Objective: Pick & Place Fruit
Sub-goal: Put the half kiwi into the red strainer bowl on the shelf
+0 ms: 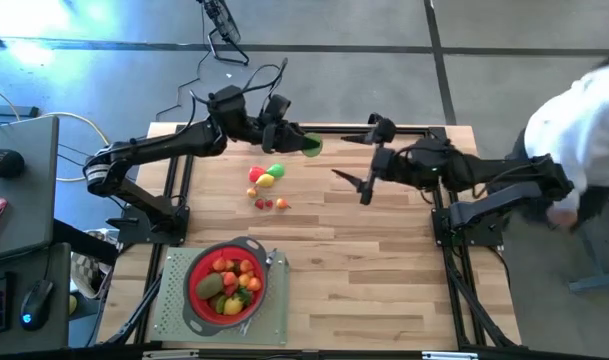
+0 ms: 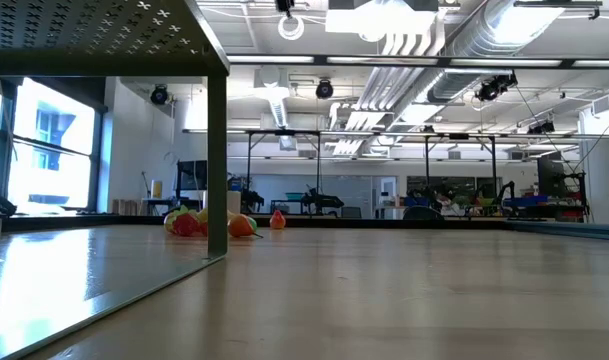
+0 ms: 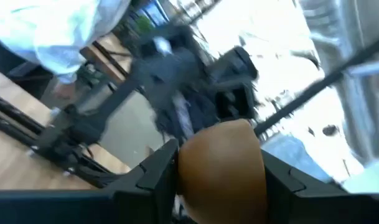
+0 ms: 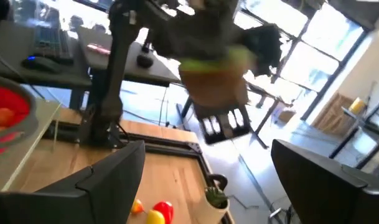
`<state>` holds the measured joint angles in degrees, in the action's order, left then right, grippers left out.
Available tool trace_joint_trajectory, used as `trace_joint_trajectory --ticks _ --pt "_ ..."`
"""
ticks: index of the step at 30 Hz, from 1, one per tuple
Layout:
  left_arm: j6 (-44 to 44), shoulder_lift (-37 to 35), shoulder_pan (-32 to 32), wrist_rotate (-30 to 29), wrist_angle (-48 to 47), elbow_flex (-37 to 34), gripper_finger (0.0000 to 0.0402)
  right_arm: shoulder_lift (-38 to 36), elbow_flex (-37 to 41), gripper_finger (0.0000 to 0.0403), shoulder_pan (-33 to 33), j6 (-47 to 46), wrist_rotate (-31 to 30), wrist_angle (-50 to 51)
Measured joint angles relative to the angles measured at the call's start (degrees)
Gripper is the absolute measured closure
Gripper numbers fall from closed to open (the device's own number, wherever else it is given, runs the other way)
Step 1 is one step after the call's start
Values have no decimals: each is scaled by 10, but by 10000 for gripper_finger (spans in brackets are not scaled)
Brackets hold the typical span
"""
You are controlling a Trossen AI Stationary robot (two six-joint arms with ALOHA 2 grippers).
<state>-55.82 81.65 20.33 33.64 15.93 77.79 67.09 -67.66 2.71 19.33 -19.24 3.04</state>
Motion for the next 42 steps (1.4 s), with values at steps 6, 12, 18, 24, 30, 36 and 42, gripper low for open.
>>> trace_joint_trajectory --ticks 6,12,18,24,30,36,42 --pt "20 0 0 27 -36 34 255 -33 0 62 1 -53 -3 34" --pt "28 0 -1 52 -55 40 254 -39 0 62 1 -63 -3 54" --pt "29 -11 -17 75 -81 40 254 -39 0 62 0 -63 -3 73" --pt "45 -78 -61 10 -244 40 254 -39 0 62 -1 -63 -4 73" --pt "24 -163 -163 -178 -450 40 254 -39 0 62 -13 -63 -6 73" --pt "-52 -198 -353 -422 -502 40 254 -39 0 62 -39 -89 -4 73" --pt "-79 -174 -524 -627 -520 41 254 -32 0 62 -67 -93 -4 67"
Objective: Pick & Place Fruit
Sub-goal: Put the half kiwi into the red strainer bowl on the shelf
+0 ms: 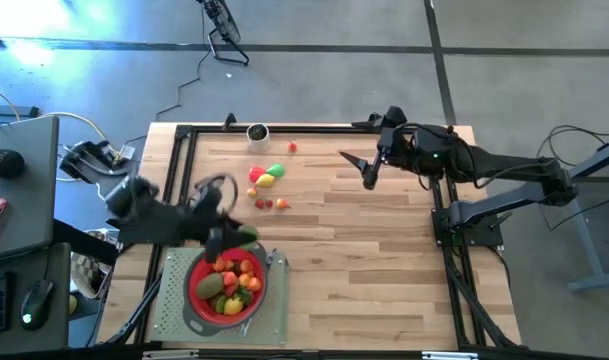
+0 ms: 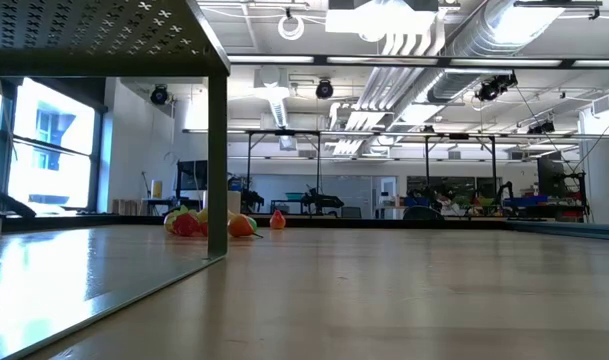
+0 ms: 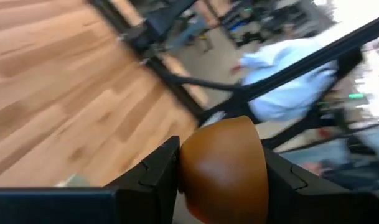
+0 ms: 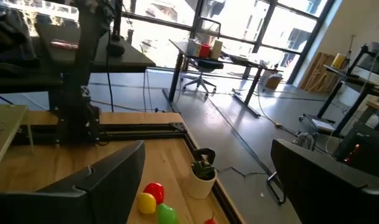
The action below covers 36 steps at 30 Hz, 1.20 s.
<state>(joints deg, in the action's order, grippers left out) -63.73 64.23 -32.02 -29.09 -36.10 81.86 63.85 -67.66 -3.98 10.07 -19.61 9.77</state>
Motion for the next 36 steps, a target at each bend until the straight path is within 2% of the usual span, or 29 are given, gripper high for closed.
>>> trace_joint_trajectory --ticks 4,8,16,19,26,36 --pt "-50 31 -67 -77 -48 -1 254 4 0 62 -19 0 4 0" --pt "-125 57 -99 -84 -106 -1 254 9 0 62 -33 -8 6 -1" --pt "-216 81 -100 83 -213 -1 254 9 0 62 -58 -15 20 -1" --pt "-248 80 -100 126 -233 -1 253 9 0 62 -64 -15 20 -1" --pt "-276 76 -100 164 -236 -1 236 20 0 62 -77 -13 20 -1" --pt "-281 80 -100 180 -247 -1 230 46 0 62 -96 -13 33 4"
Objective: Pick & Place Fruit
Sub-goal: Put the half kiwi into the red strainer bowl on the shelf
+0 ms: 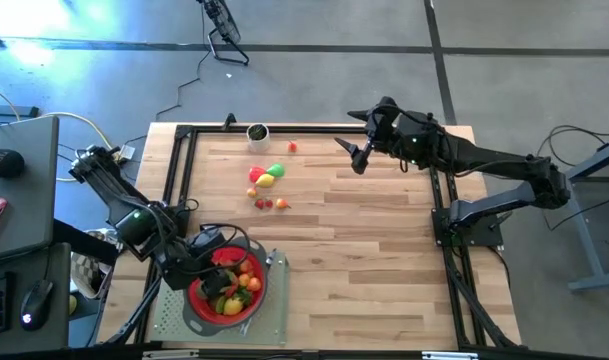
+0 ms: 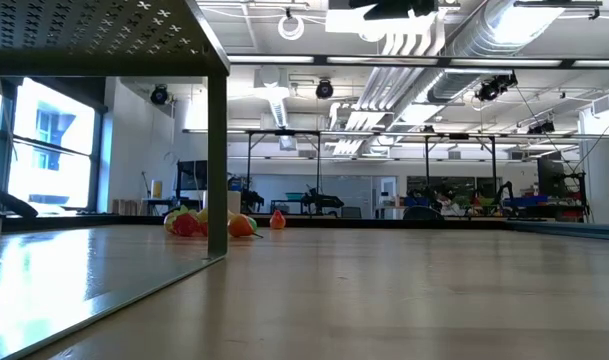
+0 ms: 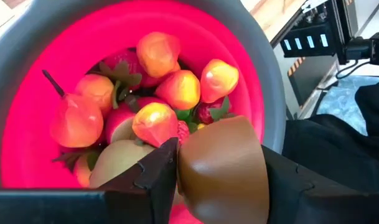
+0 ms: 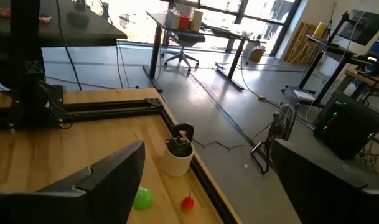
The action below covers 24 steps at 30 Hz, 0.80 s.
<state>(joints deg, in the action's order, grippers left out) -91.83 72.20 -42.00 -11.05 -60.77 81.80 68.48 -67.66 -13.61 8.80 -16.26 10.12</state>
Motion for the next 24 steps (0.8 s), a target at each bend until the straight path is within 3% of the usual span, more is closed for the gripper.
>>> trace_joint_trajectory --ticks 10,24 --pt "-46 0 0 18 -21 0 229 0 0 62 -12 4 -1 0" --pt "-35 1 0 17 -18 0 229 -1 0 62 -12 20 -1 0"
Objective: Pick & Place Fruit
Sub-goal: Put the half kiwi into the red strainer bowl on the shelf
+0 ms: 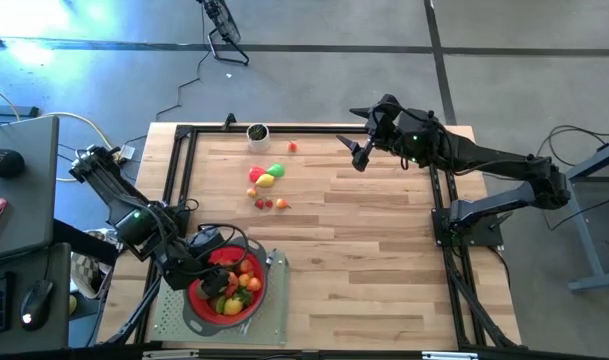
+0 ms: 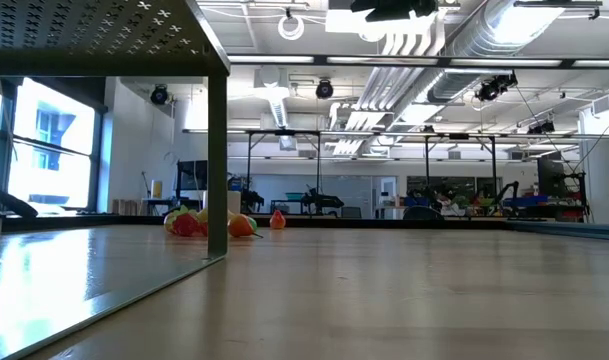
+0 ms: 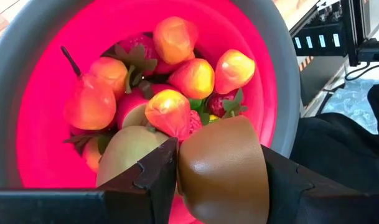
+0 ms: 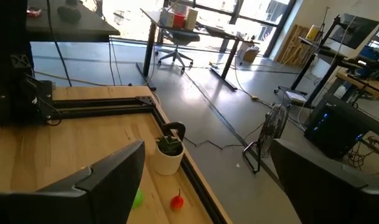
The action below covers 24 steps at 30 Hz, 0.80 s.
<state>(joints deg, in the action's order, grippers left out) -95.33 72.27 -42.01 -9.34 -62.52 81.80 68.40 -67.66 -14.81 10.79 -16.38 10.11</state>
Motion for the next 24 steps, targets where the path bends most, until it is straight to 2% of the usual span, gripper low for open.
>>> trace_joint_trajectory --ticks 24 --pt "1 0 0 -1 0 0 229 2 0 62 6 -18 2 0"
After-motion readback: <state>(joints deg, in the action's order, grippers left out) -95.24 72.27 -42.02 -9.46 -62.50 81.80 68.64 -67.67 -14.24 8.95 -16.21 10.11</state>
